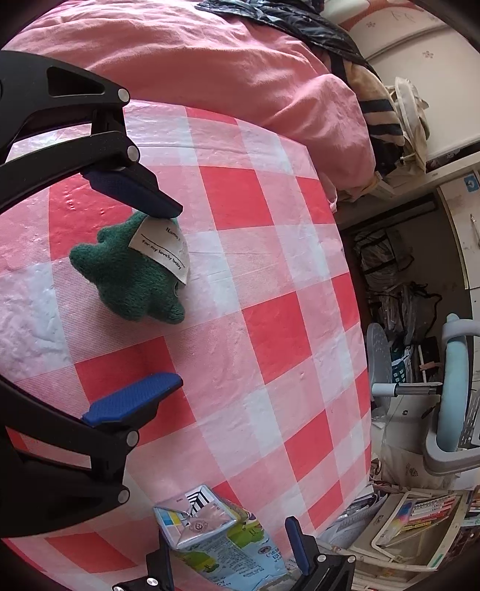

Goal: Collect trash
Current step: 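Grasp the green plush toy with the left tool while the right tool grasps the juice carton, then carry the plush toy and juice carton over the yellow bin and open both tools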

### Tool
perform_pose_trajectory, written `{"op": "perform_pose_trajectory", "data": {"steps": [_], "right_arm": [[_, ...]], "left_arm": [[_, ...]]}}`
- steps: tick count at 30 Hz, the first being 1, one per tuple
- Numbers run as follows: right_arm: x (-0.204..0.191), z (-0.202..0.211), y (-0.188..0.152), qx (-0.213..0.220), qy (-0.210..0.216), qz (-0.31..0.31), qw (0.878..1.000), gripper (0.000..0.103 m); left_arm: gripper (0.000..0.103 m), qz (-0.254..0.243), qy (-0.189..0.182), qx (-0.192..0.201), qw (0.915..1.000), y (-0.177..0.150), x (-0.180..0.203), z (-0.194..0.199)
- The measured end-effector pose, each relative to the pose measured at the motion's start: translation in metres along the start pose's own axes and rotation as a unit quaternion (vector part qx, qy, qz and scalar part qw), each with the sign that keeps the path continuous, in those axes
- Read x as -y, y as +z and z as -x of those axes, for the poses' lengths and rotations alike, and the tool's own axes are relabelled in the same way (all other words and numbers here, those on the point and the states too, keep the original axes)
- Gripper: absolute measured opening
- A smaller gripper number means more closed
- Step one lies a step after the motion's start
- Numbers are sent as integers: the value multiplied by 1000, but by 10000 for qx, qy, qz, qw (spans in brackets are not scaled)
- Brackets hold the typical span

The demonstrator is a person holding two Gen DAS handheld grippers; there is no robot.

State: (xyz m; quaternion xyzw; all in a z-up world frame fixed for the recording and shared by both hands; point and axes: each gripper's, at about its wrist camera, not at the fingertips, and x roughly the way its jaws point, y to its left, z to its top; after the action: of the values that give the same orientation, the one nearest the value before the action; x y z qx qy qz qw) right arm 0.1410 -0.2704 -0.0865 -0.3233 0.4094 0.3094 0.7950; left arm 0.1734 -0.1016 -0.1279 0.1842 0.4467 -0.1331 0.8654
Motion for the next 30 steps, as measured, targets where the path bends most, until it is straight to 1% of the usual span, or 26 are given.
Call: {"op": "perform_pose_trajectory", "data": {"steps": [1, 2, 3, 4, 5, 7, 10, 15, 21, 24, 26, 30], "right_arm": [[3, -2, 0, -11, 146, -146, 9998, 83], [7, -3, -2, -11, 341, -325, 9989, 78], [10, -3, -3, 22, 479, -519, 9975, 72], [10, -2, -5, 62, 501, -636, 9967, 65], [10, 0, -7, 99, 534, -752, 9957, 60], [6, 4, -11, 200, 459, -1002, 9937, 60], [-8, 17, -17, 413, 440, -1274, 9900, 60], [-34, 51, -24, 887, 406, -1746, 9798, 60], [-66, 86, -22, 1354, 557, -2159, 9654, 60], [-90, 101, -18, 1532, 650, -2188, 9615, 60], [-106, 105, -16, 1589, 738, -2198, 9597, 60], [-156, 113, -14, 1592, 831, -2073, 9616, 60]], "left_arm": [[72, -2, 20, 3, 10000, 0, 0, -1], [68, -4, 54, 10, 10000, 1, -1, -1], [59, 11, 64, 22, 10000, 1, -1, 0], [48, 48, 61, 37, 10000, 1, -3, 1], [47, 107, 15, 47, 9999, 1, -6, 2], [40, 310, -185, 72, 9993, 0, -13, 7], [36, 492, -439, 114, 9978, -2, -17, 15], [35, 770, -889, 244, 9928, -9, -20, 35], [35, 1172, -1338, 362, 9834, -30, -28, 64], [35, 1282, -1396, 450, 9808, -43, -31, 81], [35, 1282, -1385, 499, 9808, -54, -31, 93], [35, 1287, -1296, 583, 9815, -78, -28, 120]]}}
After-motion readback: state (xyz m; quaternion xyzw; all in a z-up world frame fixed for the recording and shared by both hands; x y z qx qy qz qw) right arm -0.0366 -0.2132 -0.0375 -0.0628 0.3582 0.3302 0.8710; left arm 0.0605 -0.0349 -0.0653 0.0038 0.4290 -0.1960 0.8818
